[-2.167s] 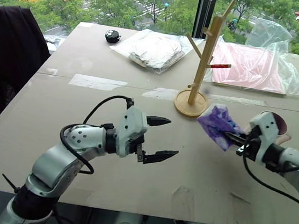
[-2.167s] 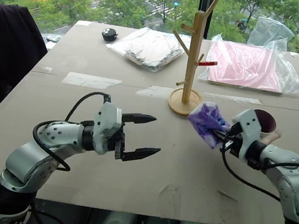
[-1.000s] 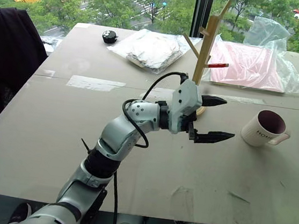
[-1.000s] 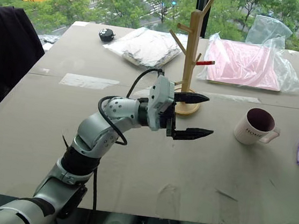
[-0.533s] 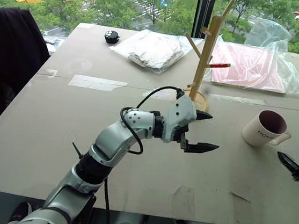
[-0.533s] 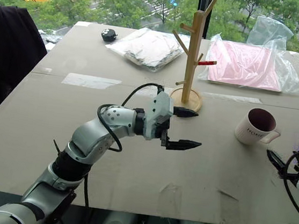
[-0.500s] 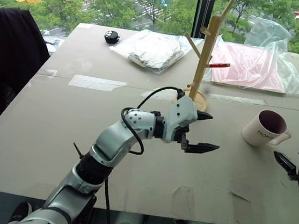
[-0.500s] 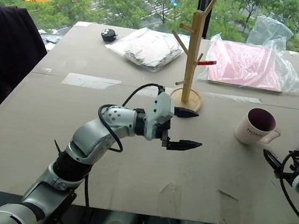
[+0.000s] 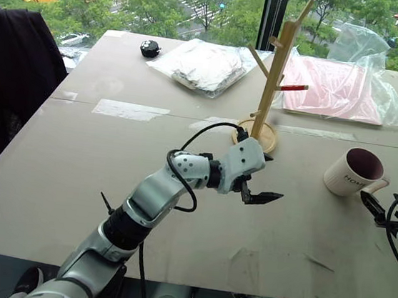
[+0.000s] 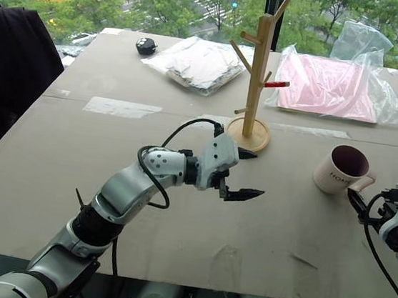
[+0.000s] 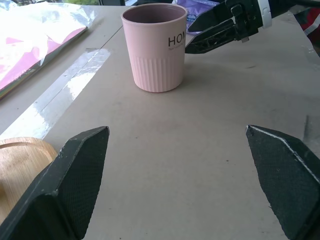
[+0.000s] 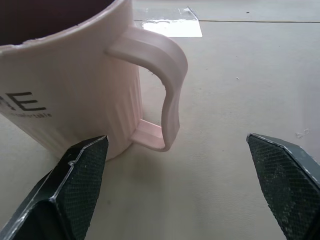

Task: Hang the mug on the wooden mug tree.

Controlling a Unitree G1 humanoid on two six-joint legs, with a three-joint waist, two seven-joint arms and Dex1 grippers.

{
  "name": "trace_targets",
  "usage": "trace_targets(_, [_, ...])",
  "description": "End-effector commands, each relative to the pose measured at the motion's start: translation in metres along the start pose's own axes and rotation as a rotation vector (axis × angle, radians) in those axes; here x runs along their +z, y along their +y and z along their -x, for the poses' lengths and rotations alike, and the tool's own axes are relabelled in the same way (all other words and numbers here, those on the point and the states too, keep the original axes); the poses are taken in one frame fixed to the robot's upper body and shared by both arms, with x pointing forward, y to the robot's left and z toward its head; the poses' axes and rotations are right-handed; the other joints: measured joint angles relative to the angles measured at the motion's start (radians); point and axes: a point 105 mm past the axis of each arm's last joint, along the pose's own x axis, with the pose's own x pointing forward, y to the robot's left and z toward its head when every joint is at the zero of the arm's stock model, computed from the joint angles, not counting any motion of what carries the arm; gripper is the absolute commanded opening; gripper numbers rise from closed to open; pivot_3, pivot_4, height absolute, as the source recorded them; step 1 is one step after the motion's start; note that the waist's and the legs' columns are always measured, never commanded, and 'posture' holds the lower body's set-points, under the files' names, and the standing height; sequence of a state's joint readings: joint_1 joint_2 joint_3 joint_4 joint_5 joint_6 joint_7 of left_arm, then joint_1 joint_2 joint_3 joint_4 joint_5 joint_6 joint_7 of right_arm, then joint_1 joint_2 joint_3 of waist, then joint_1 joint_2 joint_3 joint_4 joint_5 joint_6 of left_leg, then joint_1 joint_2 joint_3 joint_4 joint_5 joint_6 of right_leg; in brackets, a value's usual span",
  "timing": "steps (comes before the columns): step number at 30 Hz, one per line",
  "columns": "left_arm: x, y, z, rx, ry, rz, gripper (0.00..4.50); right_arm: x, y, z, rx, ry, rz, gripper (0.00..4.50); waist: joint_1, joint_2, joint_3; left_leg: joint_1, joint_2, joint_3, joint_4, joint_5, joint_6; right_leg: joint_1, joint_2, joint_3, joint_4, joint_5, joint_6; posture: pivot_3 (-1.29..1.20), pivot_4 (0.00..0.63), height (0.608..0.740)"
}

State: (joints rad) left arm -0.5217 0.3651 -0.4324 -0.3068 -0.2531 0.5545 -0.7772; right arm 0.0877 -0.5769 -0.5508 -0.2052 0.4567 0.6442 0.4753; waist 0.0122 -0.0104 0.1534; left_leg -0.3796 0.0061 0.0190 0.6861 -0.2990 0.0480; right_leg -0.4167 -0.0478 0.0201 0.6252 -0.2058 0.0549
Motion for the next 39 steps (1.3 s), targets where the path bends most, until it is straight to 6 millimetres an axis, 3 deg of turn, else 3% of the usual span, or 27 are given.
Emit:
trace_targets(1, [0.015,-0.003,0.001,0.004,-0.042,-0.052,4.50,0.012,-0.004,-0.004,-0.012,-0.050,0.057,4.48,-0.002,0.000,0.000,0.000,0.000,0.000,0.000,0.000,0.000,0.000,0.000,0.000,0.000,0.000,0.000,0.00,0.150,0.740])
trace_targets(13, [0.016,-0.001,0.001,0.010,-0.046,-0.055,4.50,0.012,-0.004,-0.029,0.046,-0.091,0.042,4.48,-0.001,0.000,0.000,0.000,0.000,0.000,0.000,0.000,0.000,0.000,0.000,0.000,0.000,0.000,0.000,0.00,0.150,0.740])
trace_targets(17, [0.016,-0.001,0.001,0.012,-0.047,-0.055,4.50,0.016,-0.002,-0.036,0.089,-0.123,0.007,3.32,-0.001,0.000,0.000,0.000,0.000,0.001,0.000,0.000,0.000,0.000,0.000,0.000,0.000,0.000,0.000,0.00,0.150,0.740])
trace_targets(23, [0.016,-0.001,0.001,0.012,-0.047,-0.056,4.50,0.018,0.003,-0.046,0.171,-0.130,-0.037,0.28,-0.001,0.000,0.000,0.000,0.000,0.000,0.000,0.000,0.000,0.000,0.000,0.000,0.000,0.002,0.003,0.00,0.150,0.740])
trace_targets(24, [0.016,-0.001,0.002,0.013,-0.047,-0.056,4.50,0.015,0.005,-0.047,0.190,-0.115,-0.034,0.01,-0.001,0.000,0.000,0.000,0.000,0.000,0.000,0.000,0.000,0.000,0.000,0.000,0.000,0.002,0.003,0.00,0.150,0.740])
trace_targets(28, [0.017,0.000,0.003,0.028,-0.052,-0.050,4.50,0.008,0.013,-0.051,0.237,-0.071,-0.007,0.01,-0.001,0.001,0.000,0.000,0.000,0.000,0.000,0.000,0.000,0.000,0.000,0.000,0.000,0.002,0.004,0.00,0.150,0.740])
trace_targets(31, [0.017,0.000,0.004,0.043,-0.071,-0.022,4.50,0.017,0.018,-0.053,0.251,-0.081,0.025,0.01,-0.002,0.001,0.000,0.000,0.000,0.000,0.000,0.000,0.000,0.000,0.000,0.000,0.000,0.002,0.004,0.00,0.150,0.740])
trace_targets(39, [0.030,0.018,0.031,0.245,-0.359,0.113,4.50,0.090,0.063,-0.055,0.439,-0.087,0.389,0.01,-0.022,0.004,0.002,0.001,0.001,0.001,0.000,0.000,0.000,0.000,-0.001,0.001,0.001,0.003,0.004,0.00,0.150,0.740])
